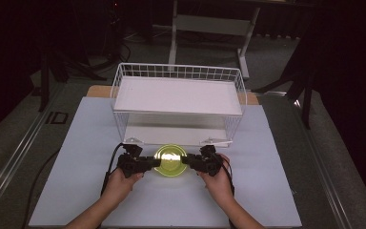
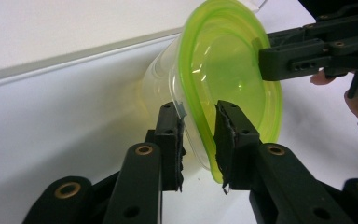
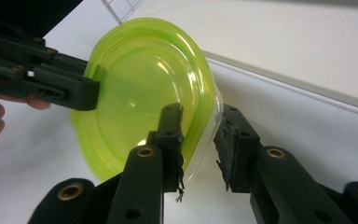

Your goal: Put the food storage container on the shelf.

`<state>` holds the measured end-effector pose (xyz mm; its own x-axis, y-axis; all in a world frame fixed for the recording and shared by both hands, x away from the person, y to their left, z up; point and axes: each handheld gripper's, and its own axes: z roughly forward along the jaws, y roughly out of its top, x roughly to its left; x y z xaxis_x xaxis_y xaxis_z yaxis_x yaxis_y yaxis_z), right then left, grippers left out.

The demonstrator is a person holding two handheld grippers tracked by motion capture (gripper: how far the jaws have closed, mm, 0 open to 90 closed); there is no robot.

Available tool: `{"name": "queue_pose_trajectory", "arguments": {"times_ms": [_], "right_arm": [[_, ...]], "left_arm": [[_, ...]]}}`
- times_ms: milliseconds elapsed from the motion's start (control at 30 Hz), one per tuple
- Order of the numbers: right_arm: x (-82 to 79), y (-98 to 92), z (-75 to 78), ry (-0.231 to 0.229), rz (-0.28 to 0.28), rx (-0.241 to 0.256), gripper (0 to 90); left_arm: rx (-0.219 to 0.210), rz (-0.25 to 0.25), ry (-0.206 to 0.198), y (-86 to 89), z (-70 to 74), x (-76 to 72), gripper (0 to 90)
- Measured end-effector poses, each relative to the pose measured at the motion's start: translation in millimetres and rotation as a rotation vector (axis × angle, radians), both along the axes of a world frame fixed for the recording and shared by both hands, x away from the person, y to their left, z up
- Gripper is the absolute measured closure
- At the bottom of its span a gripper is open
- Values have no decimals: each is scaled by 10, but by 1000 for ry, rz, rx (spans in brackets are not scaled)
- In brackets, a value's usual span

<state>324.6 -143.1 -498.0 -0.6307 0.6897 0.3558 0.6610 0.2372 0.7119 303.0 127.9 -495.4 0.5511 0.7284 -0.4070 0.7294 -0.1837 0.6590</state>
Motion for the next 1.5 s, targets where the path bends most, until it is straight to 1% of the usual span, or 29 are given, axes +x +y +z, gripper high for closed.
{"name": "queue_pose_trajectory", "arguments": {"times_ms": [33,67,100,133,167,200,233,267,300,333,367,400,433,467,500,533,567,600,667,733,833,900,933,967,1067,1267,1333,1433,1500], "right_arm": [[-30,-1,3,5,-1,7,734],[-30,-1,3,5,-1,7,734],[-70,-7,7,18,-7,27,766],[-81,-15,16,21,-12,38,802],[-92,-20,30,13,-10,41,803],[-107,-14,51,4,-13,25,803],[-115,-20,68,2,-19,32,803],[-115,-20,68,2,-19,32,803],[-107,-47,108,0,-23,50,804],[-105,-58,136,-4,-26,56,803],[-105,-58,136,-4,-26,56,803],[-104,-58,205,-25,-32,53,804],[-106,-55,247,-39,-38,47,804],[-101,-55,289,-46,-42,47,804],[-89,-56,328,-55,-42,45,805],[-89,-56,328,-55,-42,45,805],[-75,-57,361,-61,-46,50,804],[-53,-55,417,-81,-53,47,805],[-43,-52,439,-87,-60,44,805],[13,-62,456,-88,-76,61,804],[61,-71,434,-71,-87,75,804],[123,-57,347,-52,-102,75,803],[142,-50,309,-47,-107,76,803],[142,-50,309,-47,-107,76,803],[215,-23,200,-37,-121,58,803],[286,-10,130,-32,-132,40,803],[333,-29,101,-28,-145,45,802],[363,-36,90,-30,-152,46,802],[397,-38,78,-32,-155,45,801]], "left_arm": [[5,6,13,-1,7,-17,753],[5,6,13,-1,7,-17,764],[10,8,20,-2,11,-32,777],[35,10,13,-12,6,-53,808],[35,11,21,-22,11,-64,808],[30,17,3,-30,26,-86,808],[30,17,3,-30,26,-86,809],[33,20,-20,-41,48,-102,808],[27,24,-53,-51,103,-106,809],[23,24,-66,-51,130,-99,810],[23,24,-66,-51,130,-99,810],[14,28,-87,-54,180,-76,811],[14,28,-87,-54,180,-76,812],[5,28,-97,-47,204,-61,812],[-17,26,-117,-37,251,-28,813],[-17,26,-117,-37,251,-28,813],[-22,25,-131,-35,274,-13,813],[-21,25,-142,-36,294,5,813],[-35,28,-158,-31,318,48,813],[-44,25,-175,-27,327,89,814],[-67,29,-171,-21,292,155,815],[-41,41,-169,-40,246,195,814],[-19,48,-166,-50,193,241,813],[-19,48,-166,-50,193,241,813],[-13,56,-151,-55,110,313,812],[-25,62,-127,-65,-17,431,811],[-26,63,-138,-80,-29,461,811],[-24,59,-135,-97,-33,517,811],[-19,60,-146,-104,-34,546,810]]}}
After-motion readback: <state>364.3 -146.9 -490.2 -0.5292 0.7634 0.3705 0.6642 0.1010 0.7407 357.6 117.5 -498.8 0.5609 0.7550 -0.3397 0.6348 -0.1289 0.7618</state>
